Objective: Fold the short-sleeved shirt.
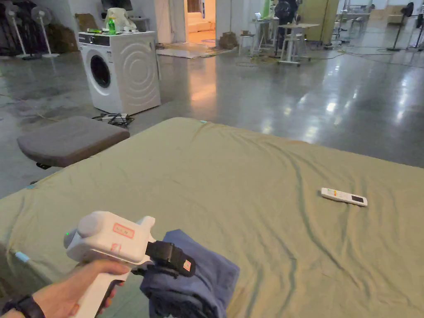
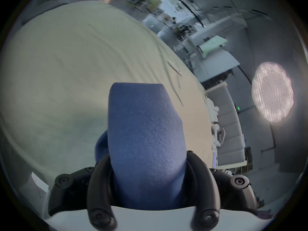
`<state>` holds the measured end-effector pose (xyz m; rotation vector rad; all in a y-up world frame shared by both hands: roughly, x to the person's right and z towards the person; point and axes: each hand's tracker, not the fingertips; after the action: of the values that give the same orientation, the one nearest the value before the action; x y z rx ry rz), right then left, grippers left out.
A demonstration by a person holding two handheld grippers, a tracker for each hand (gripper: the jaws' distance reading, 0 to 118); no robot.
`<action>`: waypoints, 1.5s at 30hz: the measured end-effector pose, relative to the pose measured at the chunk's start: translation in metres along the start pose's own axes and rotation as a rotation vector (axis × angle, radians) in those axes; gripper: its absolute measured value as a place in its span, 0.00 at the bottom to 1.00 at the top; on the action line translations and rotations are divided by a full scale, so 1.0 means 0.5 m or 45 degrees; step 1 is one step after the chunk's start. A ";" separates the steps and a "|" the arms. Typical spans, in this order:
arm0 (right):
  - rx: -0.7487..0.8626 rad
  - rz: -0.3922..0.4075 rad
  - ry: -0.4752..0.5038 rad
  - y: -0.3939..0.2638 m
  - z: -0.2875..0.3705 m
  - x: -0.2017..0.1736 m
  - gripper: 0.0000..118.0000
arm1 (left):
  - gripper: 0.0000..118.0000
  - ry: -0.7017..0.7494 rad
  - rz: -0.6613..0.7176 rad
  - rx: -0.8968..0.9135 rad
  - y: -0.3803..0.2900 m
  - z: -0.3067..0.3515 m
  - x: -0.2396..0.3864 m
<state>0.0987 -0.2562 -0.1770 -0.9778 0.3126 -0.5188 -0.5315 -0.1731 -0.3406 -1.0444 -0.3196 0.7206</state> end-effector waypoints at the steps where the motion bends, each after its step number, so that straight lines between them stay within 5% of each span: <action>1: -0.003 -0.033 0.018 -0.002 0.007 0.001 0.00 | 0.44 0.002 0.022 0.011 0.016 0.014 -0.032; 6: -0.033 -0.115 0.029 0.012 0.013 0.003 0.00 | 0.48 -0.091 0.291 0.021 0.076 -0.014 -0.236; 9: -0.103 -0.054 -0.069 0.021 0.010 0.002 0.00 | 0.57 0.119 0.365 0.064 0.072 -0.053 -0.304; 11: -0.110 -0.026 -0.088 0.022 0.014 0.006 0.00 | 0.77 0.212 0.348 0.058 0.077 -0.052 -0.329; 13: -0.102 -0.023 -0.103 0.021 0.024 0.011 0.00 | 0.84 0.271 0.359 0.113 0.075 -0.016 -0.335; 18: -0.042 0.016 -0.077 0.016 0.054 0.009 0.00 | 0.85 0.717 0.124 0.262 0.045 0.120 -0.196; 26: 0.265 0.328 -0.074 0.074 0.150 -0.069 0.00 | 0.85 0.343 -0.492 0.655 -0.096 0.257 0.169; 30: 0.523 0.471 -0.055 0.111 0.223 -0.145 0.00 | 0.85 0.307 -0.855 0.847 -0.221 0.239 0.360; 36: 0.875 0.615 -0.138 0.130 0.313 -0.217 0.00 | 0.85 0.278 -1.157 1.055 -0.393 0.162 0.572; 42: 1.134 0.706 -0.271 0.094 0.345 -0.231 0.00 | 0.84 0.333 -1.139 1.291 -0.514 0.125 0.633; 45: 1.136 0.719 -0.287 0.075 0.351 -0.229 0.00 | 0.71 0.265 -1.058 1.307 -0.525 0.138 0.619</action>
<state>0.0966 -0.0528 -0.1135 -0.0536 0.1137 0.0037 -0.2423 0.0030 -0.1062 0.0428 -0.1356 -0.0373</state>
